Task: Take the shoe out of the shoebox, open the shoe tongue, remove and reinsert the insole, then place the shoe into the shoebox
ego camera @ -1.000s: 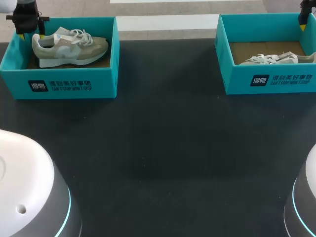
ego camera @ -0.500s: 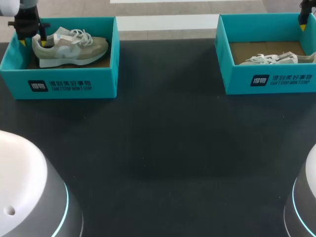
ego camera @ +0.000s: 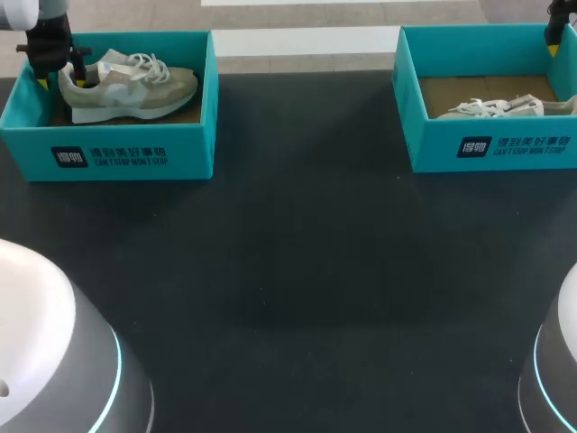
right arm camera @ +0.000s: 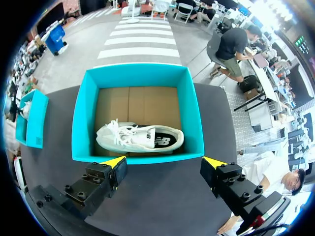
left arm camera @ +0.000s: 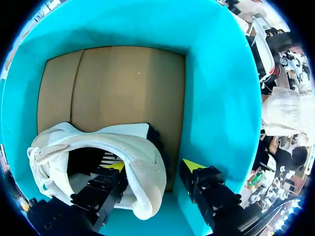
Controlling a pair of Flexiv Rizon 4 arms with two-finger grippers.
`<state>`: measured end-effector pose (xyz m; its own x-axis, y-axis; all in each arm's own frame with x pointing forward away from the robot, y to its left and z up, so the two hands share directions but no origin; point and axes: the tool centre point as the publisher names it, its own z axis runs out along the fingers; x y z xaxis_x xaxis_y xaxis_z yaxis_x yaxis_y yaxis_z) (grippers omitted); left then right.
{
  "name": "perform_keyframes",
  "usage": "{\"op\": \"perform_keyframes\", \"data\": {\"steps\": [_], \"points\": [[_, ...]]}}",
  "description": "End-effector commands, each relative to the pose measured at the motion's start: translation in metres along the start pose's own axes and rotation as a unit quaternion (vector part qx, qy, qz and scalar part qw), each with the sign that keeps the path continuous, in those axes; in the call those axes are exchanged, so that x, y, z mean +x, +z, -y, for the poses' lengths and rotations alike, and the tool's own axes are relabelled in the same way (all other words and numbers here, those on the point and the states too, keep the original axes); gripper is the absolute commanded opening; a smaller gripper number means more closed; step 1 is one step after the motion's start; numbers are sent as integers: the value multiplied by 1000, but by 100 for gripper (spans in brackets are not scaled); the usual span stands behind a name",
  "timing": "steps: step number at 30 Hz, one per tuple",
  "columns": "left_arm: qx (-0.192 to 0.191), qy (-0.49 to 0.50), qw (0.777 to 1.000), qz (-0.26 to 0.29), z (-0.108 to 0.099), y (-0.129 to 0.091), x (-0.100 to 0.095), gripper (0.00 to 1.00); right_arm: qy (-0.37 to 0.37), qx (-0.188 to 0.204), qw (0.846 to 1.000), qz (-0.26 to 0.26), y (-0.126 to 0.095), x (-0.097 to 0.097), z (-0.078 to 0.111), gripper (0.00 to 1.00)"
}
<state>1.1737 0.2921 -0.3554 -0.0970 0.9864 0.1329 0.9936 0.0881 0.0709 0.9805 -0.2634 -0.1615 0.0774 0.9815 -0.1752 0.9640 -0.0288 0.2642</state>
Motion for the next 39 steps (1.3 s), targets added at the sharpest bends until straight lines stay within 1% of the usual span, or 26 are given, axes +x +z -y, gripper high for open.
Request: {"op": "perform_keyframes", "data": {"steps": [1, 3, 5, 6, 11, 14, 15, 17, 18, 19, 21, 22, 23, 28, 29, 30, 31, 33, 34, 36, 37, 39], "points": [[9, 4, 1000, 8, -9, 11, 0, 61, 0, -1, 1000, 0, 0, 0, 1, 100], [13, 3, 1000, 15, -8, 13, -1, 56, 0, -1, 1000, 0, 0, 0, 1, 100], [13, 3, 1000, 17, -9, 14, -2, 55, 0, -1, 1000, 0, 0, 0, 1, 100], [14, 2, 1000, 16, -10, 15, -2, 50, 0, -1, 1000, 0, 0, 0, 1, 100], [17, 12, 1000, 14, -10, 13, -2, 43, 0, -1, 1000, 0, 0, 0, 1, 100], [14, 22, 1000, 14, -7, 6, 1, 27, 0, -1, 1000, 0, 0, 0, 1, 100], [14, 27, 999, 16, -6, 3, 2, 10, 0, -1, 1000, 0, 0, 0, 1, 100], [11, 32, 999, 18, -5, -3, 4, 0, 0, -1, 1000, 0, 0, 0, 1, 100], [15, 35, 999, 20, -5, -5, 6, 0, 0, -1, 1000, 0, 0, 0, 1, 100], [11, 42, 999, 16, -4, -10, 7, 0, 0, -1, 1000, 0, 0, 0, 1, 100], [20, 49, 998, 20, -3, -16, 9, 0, 0, -1, 1000, 0, 0, 0, 1, 100], [16, 57, 998, 11, -1, -22, 9, 0, 0, -1, 1000, 0, 0, 0, 1, 100], [19, 57, 998, 15, 0, -28, 10, 0, 0, -1, 1000, 0, 0, 0, 1, 100], [9, 62, 998, 23, 7, -67, 14, 0, 0, -1, 1000, 0, 0, 0, 1, 100], [6, 57, 998, 21, 10, -82, 15, 0, 0, -1, 1000, 0, 0, 0, 1, 100], [6, 56, 998, 19, 11, -86, 16, 0, 0, -1, 1000, 0, 0, 0, 1, 100], [5, 40, 999, 11, 13, -100, 18, 0, 0, -1, 1000, 0, 0, 0, 1, 100], [-5, 34, 999, 9, 17, -115, 20, 0, 0, -1, 1000, 0, 0, 0, 1, 100], [-18, 32, 999, 13, 21, -128, 21, 0, 0, -1, 1000, 0, 0, 0, 1, 100], [-29, 31, 999, 27, 25, -138, 22, 0, 0, -1, 1000, 0, 0, 0, 1, 100], [-45, 34, 998, 24, 27, -146, 23, 0, 0, -1, 1000, 0, 0, 0, 1, 100], [-55, 27, 998, 32, 28, -160, 24, 0, 0, -1, 1000, 0, 0, 0, 1, 100]]}}
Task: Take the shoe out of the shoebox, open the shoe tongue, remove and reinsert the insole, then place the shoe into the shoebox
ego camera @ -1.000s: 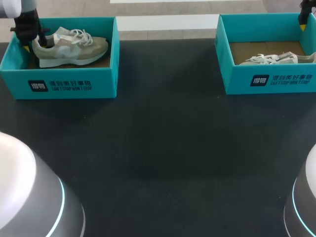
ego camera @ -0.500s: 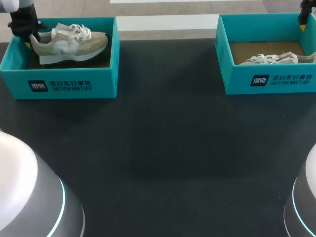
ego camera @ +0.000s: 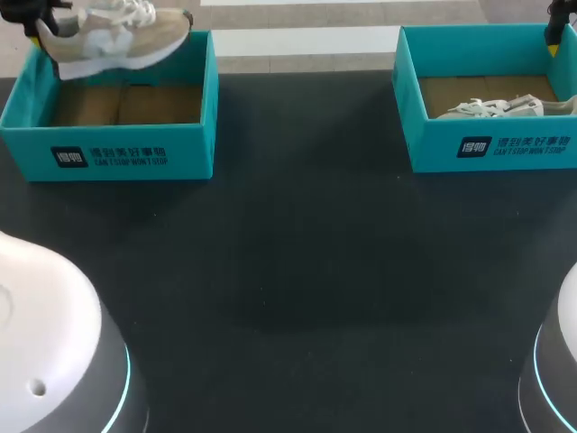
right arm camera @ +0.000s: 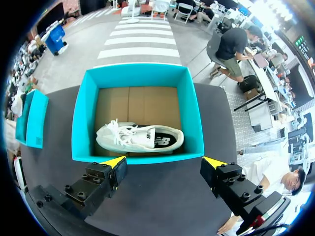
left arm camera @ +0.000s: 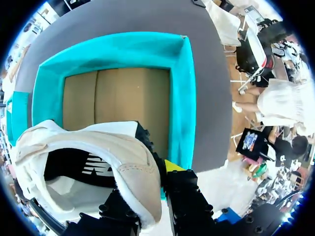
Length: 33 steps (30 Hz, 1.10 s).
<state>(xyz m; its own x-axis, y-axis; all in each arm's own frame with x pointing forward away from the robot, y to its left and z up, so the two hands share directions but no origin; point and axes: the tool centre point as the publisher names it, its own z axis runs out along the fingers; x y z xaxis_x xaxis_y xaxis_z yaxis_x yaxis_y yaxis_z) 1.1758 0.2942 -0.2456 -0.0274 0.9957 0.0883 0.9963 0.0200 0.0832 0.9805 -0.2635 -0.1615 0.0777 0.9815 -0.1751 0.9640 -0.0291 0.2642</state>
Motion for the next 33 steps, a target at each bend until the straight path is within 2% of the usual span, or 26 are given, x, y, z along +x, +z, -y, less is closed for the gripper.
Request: {"op": "perform_keyframes", "data": {"steps": [1, 22, 26, 33], "points": [[-45, -5, 999, 5, 37, -52, 3, 0, 0, -1, 1000, 0, 0, 0, 1, 100], [-45, -5, 999, 5, 37, -52, 3, 0, 0, -1, 1000, 0, 0, 0, 1, 100], [-37, 18, 999, 4, 72, -68, -7, 0, 0, -1, 1000, 0, 0, 0, 1, 100], [5, -32, 999, -9, 120, -88, -14, 0, 0, -1, 1000, 0, 0, 0, 1, 100]]}}
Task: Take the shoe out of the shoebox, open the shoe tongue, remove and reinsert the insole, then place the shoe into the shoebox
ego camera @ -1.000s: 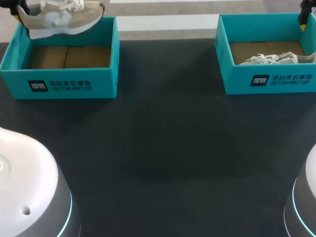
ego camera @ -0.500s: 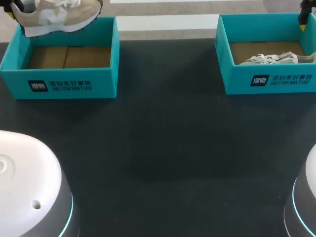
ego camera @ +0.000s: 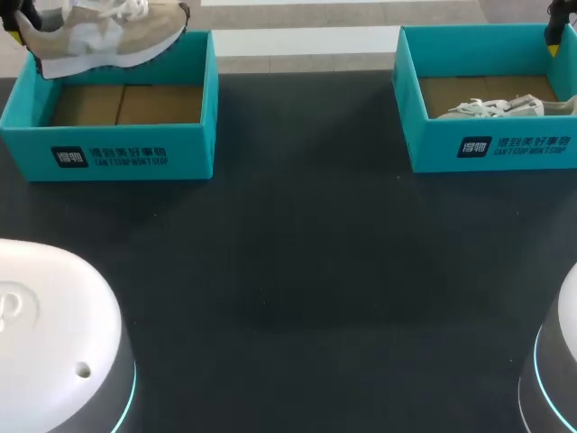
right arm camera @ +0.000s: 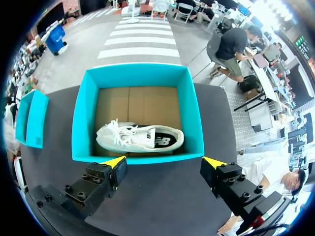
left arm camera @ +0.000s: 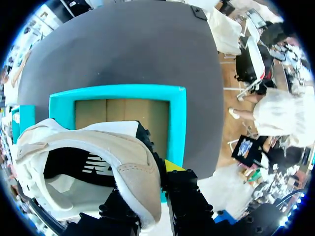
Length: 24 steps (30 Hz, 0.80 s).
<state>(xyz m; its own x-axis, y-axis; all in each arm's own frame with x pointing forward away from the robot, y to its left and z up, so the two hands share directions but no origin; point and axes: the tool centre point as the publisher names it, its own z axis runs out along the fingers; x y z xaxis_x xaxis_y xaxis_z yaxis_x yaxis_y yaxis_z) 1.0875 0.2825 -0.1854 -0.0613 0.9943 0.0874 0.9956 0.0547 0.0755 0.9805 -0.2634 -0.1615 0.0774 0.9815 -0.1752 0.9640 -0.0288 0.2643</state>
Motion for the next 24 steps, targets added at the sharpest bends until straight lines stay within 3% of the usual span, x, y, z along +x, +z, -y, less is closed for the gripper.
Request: {"op": "perform_keyframes", "data": {"steps": [1, 7, 15, 20, 24], "points": [[10, -9, 1000, -14, 44, -21, -12, 0, 0, -1, 1000, 0, 0, 0, 1, 100], [31, 1, 999, -31, 82, -30, -40, 0, 0, -1, 1000, 0, 0, 0, 1, 100], [46, 38, 998, -19, 136, -43, -98, 0, 0, -1, 1000, 0, 0, 0, 1, 100], [70, 81, 994, -15, 172, -38, -137, 0, 0, -1, 1000, 0, 0, 0, 1, 100], [69, 100, 993, -5, 181, -39, -145, 0, 0, -1, 1000, 0, 0, 0, 1, 100]]}}
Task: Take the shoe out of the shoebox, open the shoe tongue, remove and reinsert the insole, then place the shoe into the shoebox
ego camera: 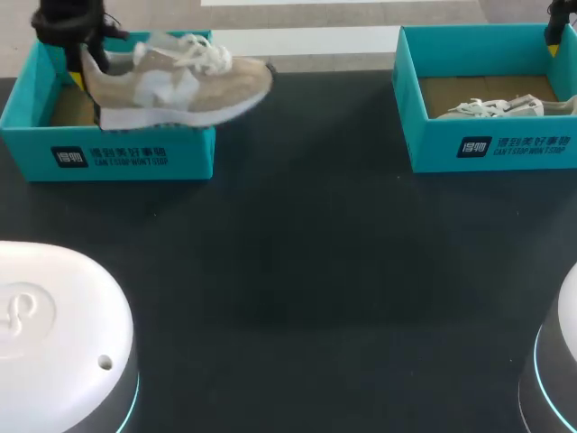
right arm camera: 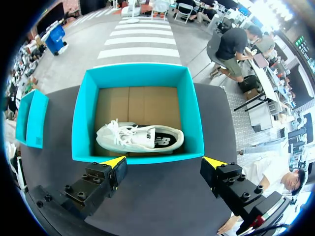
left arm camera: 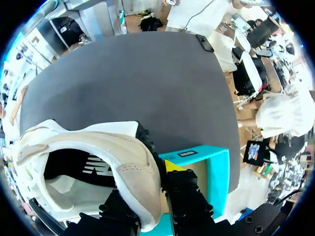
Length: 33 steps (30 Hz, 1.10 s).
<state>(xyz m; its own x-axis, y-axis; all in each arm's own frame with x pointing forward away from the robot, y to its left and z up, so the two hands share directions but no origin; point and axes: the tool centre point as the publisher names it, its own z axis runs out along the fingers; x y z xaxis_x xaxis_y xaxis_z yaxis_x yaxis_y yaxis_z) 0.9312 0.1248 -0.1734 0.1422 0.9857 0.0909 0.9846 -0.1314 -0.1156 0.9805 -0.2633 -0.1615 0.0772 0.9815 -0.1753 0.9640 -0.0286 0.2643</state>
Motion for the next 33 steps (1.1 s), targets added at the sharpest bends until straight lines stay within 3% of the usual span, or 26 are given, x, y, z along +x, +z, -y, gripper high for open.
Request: {"op": "perform_keyframes", "data": {"steps": [1, 21, 27, 33], "points": [[-17, -2, 1000, -3, 18, 2, -3, 0, 1, -1, 1000, 0, 0, 0, 1, 100], [-17, -2, 1000, -3, 18, 2, -3, 0, 1, -1, 1000, 0, 0, 0, 1, 100], [-15, 19, 1000, -20, 60, 4, -48, 0, 1, -1, 1000, 0, 0, 0, 1, 100], [-11, -31, 999, -25, 98, 1, -90, 0, 1, -1, 1000, 0, 0, 0, 1, 100]]}}
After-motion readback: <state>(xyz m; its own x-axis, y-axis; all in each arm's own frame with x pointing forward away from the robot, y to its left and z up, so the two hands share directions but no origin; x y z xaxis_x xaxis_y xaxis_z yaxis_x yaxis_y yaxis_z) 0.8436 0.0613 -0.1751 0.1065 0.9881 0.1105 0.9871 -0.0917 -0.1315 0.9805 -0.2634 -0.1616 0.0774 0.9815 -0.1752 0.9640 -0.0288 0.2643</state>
